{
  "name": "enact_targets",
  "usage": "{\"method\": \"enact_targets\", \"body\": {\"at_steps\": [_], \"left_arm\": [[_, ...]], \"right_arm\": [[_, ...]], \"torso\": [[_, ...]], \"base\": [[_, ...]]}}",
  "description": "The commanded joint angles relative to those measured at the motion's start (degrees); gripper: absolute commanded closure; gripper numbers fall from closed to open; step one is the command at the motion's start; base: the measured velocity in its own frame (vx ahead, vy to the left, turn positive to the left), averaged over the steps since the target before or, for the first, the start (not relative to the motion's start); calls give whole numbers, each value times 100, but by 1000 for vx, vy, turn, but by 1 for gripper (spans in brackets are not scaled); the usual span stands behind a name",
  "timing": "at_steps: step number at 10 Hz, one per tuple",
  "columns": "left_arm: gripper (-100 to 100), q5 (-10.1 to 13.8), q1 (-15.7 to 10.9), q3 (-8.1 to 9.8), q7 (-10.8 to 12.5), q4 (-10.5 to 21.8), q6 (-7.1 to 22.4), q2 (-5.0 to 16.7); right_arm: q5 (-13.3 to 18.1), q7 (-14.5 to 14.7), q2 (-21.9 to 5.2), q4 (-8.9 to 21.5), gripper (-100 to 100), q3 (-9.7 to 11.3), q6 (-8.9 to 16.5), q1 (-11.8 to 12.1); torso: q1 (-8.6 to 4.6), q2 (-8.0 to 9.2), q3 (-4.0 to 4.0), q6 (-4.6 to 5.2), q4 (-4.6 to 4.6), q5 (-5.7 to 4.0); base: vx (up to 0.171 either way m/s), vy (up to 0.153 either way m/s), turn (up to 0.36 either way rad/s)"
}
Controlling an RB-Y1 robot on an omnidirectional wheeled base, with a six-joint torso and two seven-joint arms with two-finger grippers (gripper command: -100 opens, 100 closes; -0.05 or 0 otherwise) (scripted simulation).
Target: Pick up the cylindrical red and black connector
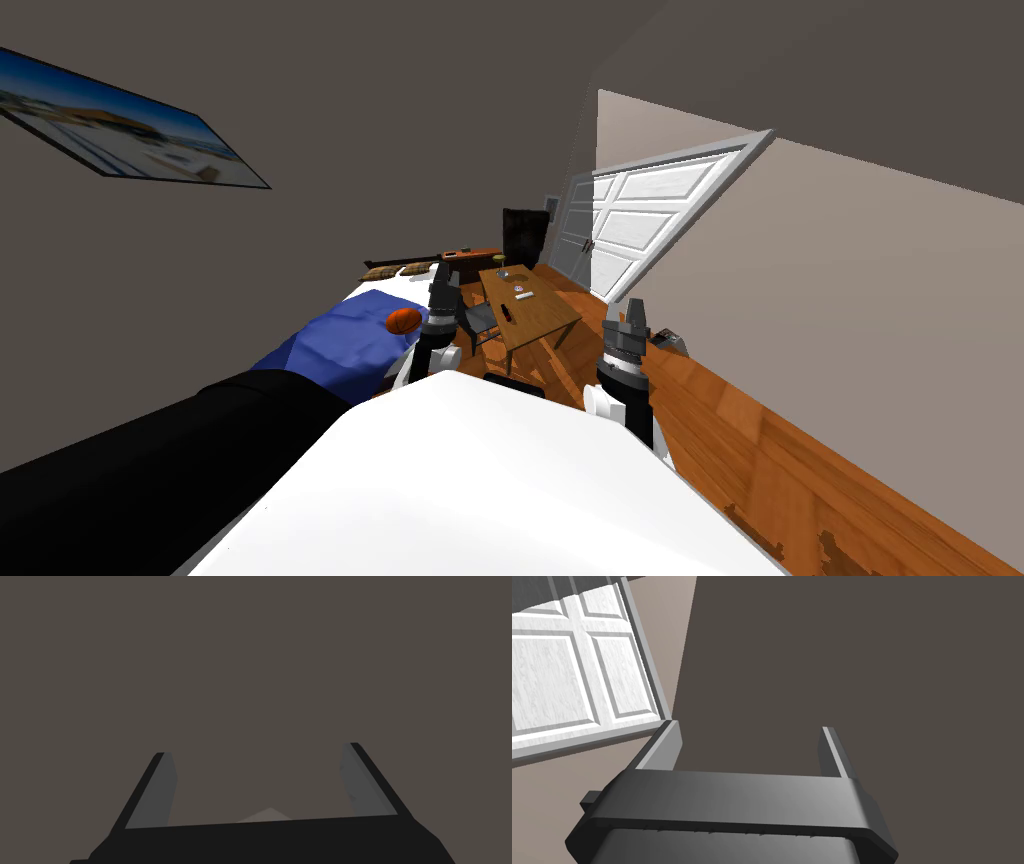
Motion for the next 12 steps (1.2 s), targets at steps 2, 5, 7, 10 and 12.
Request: {"method": "enact_targets", "body": {"at_steps": [2,5,7,10,12], "left_arm": [[-100,33,-32,81,14,153,26,336],[-100,114,-120,277,49,549,100,714],[-100,188,-205,462,81,922,178,910],[-100,274,-309,682,117,1336,277,1072],[-100,320,-368,801,136,1597,336,1142]], "right_arm": [[0,0,0,0,0,0,0,0],[0,0,1,0,0,1,0,-1],[0,0,1,0,0,1,0,-1],[0,0,1,0,0,0,0,-1],[0,0,0,0,0,0,0,0]], "torso": [[-1,6,3,1,1,0],[-13,27,15,1,5,-2],[-20,29,17,1,7,-4],[-17,33,20,0,8,-4],[-11,23,14,-1,6,-3]], "base": [[-31,-12,-38],[-76,-41,-74],[-79,-67,-100],[-86,-57,-93],[-57,-40,-66]]}}
